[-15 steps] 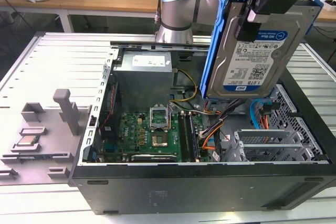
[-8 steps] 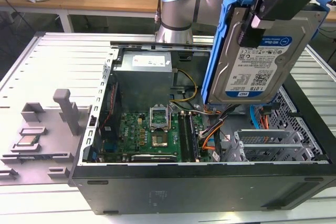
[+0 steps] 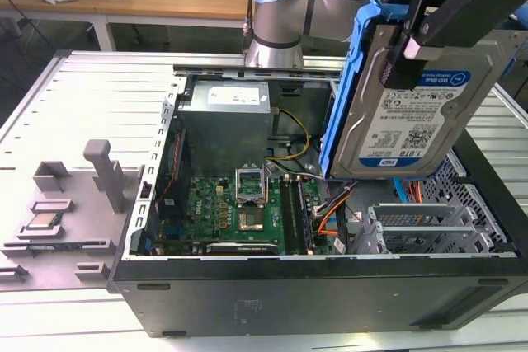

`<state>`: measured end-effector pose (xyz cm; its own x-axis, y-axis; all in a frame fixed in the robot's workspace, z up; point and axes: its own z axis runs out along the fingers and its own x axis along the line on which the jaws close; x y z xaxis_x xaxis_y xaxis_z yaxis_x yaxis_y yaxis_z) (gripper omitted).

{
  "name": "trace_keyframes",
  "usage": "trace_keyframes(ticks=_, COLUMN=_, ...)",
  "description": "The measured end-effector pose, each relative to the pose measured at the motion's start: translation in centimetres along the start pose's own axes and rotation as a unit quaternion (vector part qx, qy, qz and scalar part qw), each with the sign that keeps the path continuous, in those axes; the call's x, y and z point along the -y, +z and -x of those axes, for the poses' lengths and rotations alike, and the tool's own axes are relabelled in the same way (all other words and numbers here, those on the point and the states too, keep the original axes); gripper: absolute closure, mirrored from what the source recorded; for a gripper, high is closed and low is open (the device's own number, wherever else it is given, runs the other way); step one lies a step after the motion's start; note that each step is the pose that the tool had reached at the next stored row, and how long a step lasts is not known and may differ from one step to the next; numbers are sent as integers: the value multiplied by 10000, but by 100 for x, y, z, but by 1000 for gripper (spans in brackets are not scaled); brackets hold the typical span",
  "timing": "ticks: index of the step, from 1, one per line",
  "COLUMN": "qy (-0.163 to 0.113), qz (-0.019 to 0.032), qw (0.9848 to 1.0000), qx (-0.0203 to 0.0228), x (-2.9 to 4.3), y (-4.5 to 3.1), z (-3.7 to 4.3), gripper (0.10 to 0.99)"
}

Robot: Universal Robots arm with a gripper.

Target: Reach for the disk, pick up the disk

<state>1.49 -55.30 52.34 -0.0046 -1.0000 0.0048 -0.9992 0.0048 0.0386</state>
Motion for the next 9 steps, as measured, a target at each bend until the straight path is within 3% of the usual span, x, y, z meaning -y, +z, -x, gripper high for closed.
trace_keyframes(ticks=9, qy=0, qz=0, qw=10000, qx=-1, x=1, y=4, z=-190, gripper=722)
